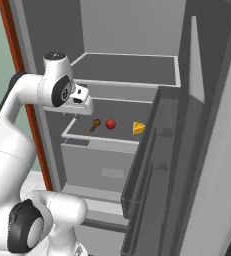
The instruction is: Take the cheese, chicken drumstick, and bell pepper from the fridge and place them on the plate on the dining counter to create an appetizer plate.
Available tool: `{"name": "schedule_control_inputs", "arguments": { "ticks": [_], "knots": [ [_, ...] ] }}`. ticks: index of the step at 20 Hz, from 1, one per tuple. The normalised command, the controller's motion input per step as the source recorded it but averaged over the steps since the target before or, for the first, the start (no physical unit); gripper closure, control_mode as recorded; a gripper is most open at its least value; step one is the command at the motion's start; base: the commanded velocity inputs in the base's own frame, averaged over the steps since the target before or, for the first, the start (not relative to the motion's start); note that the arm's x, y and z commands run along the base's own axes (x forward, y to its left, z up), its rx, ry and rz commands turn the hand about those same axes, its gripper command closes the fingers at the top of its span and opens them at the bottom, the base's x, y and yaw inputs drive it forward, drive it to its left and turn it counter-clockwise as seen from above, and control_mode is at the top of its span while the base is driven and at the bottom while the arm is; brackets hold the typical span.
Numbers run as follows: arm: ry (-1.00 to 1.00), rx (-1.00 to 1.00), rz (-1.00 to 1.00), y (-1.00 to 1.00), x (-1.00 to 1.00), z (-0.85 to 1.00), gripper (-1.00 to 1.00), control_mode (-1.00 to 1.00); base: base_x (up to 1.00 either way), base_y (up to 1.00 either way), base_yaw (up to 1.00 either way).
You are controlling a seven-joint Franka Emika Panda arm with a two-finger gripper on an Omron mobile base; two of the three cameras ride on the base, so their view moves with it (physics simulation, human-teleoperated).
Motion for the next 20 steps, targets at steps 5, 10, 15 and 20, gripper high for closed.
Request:
{"name": "schedule_control_inputs", "arguments": {
  "ticks": [5, 10, 15, 20],
  "knots": [
    [-0.09, 0.0, 0.0, -0.02, -0.02, -0.03, -1.0, -1.0, 0.0, 0.0, 0.0],
    [-0.1, 0.01, -0.04, -0.37, 0.0, -0.07, -1.0, -1.0, 0.0, 0.0, 0.0],
    [-0.01, 0.01, -0.1, -0.45, 0.0, -0.14, -1.0, -1.0, 0.0, 0.0, 0.0],
    [0.0, 0.0, -0.17, -0.39, 0.16, -0.22, -1.0, -1.0, 0.0, 0.0, 0.0]
  ]
}}
